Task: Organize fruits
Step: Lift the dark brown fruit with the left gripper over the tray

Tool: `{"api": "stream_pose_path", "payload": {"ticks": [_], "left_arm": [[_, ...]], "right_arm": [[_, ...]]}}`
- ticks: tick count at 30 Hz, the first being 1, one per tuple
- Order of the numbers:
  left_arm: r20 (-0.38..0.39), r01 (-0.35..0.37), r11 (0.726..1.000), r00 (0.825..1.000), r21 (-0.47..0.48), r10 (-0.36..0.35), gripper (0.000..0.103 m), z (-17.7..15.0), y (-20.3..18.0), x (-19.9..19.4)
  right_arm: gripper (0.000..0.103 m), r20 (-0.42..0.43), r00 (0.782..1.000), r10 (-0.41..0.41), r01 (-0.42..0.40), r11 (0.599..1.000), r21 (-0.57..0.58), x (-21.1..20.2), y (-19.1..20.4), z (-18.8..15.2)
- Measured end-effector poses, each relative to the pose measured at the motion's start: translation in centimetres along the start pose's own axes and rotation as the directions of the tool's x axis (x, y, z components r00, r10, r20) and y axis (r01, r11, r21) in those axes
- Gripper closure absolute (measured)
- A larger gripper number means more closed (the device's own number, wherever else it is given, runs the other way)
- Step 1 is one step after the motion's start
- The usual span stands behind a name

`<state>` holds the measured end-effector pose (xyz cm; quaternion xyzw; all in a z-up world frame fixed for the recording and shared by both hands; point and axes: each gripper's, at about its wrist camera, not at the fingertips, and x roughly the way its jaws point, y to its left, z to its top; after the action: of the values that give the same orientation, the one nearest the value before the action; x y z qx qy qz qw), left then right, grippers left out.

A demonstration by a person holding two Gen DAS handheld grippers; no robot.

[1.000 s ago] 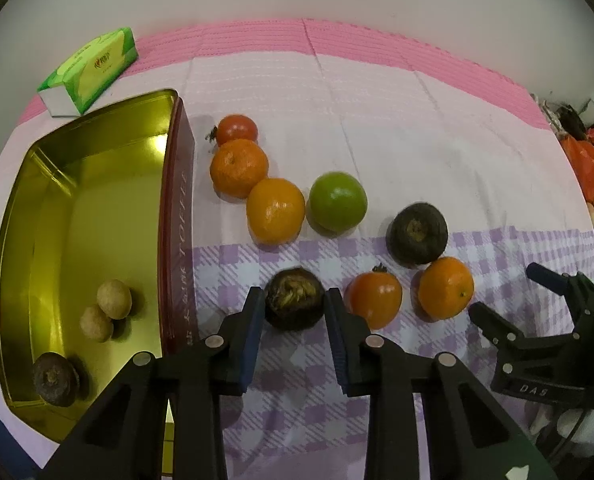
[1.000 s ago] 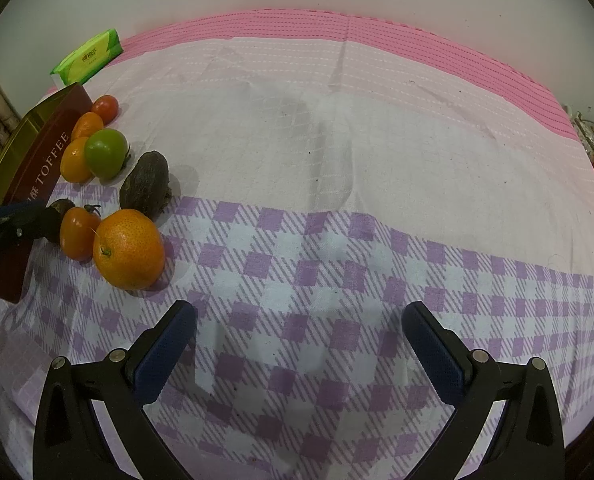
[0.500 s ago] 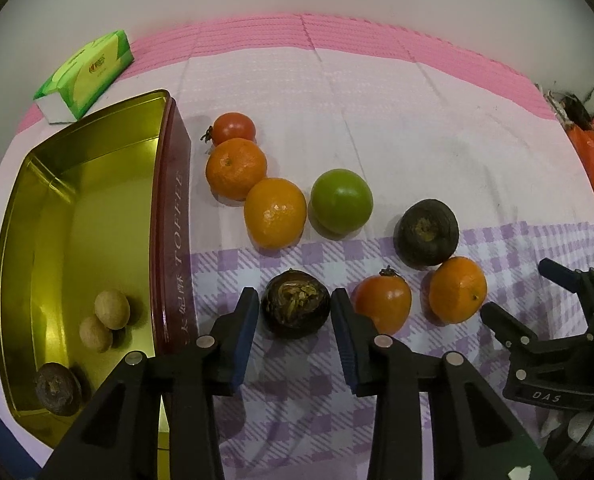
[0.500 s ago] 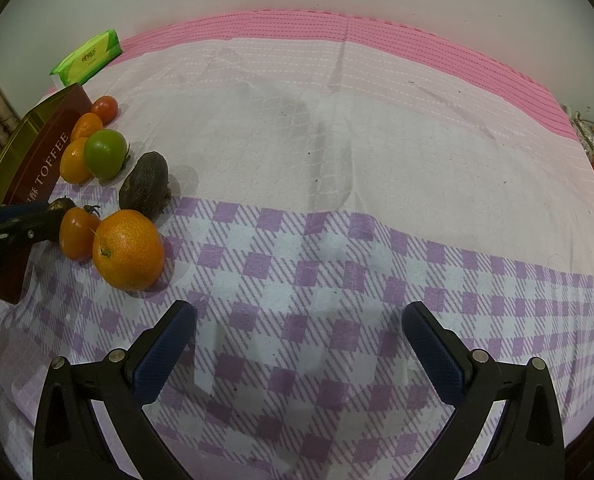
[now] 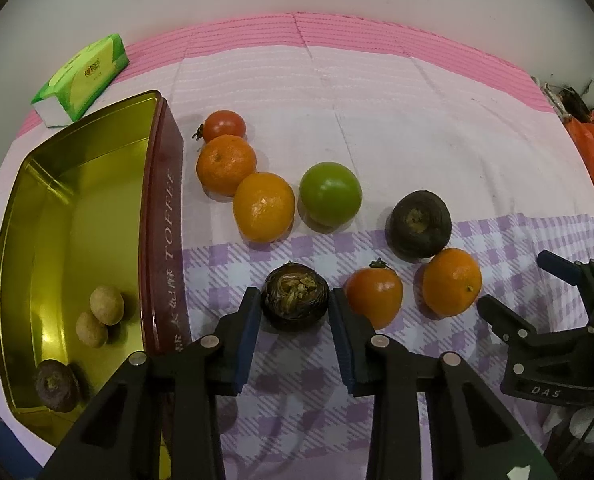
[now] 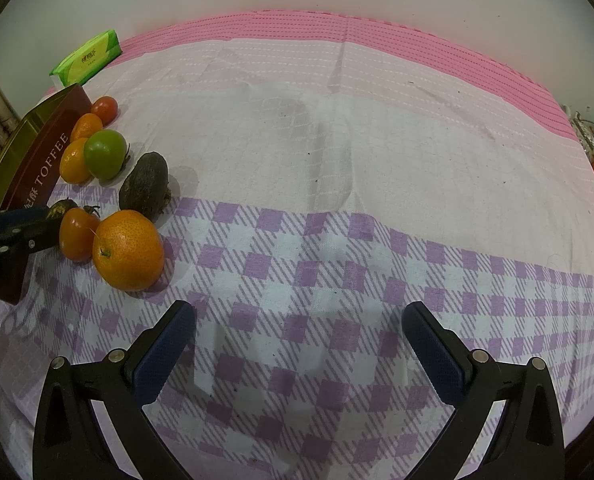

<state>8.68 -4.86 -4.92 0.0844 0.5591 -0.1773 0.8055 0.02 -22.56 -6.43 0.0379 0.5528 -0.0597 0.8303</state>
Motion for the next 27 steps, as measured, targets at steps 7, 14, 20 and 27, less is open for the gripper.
{"api": "stream_pose_path", "payload": {"ticks": [7,14,20,27], "left_arm": [[-0.007,-0.005,1.000,1.000,0.001,0.005,0.070,0.2,-0.6,0.3],[-0.006,0.011,1.000,1.000,-0.005,-0.011,0.071,0.2,0.0,0.2],[0.010,0.015,1.000,1.000,-0.019,-0.015,0.071,0.3,0.5,-1.0],[0.055,0.016,1.000,0.998,-0.023,-0.015,0.071,-0.2,1.5,-3.8]], "right_arm": [[0.000,0.001,1.000,0.001,-0.001,1.000,0.001,0.0,0.0,0.0],[0.000,0.002,1.000,0.001,-0.001,1.000,0.002,0.0,0.0,-0.1],[0.000,0.004,1.000,0.002,-0.002,1.000,0.001,-0.1,0.0,-0.1],[0.000,0.004,1.000,0.003,-0.003,1.000,0.000,0.0,0.0,0.0]]}}
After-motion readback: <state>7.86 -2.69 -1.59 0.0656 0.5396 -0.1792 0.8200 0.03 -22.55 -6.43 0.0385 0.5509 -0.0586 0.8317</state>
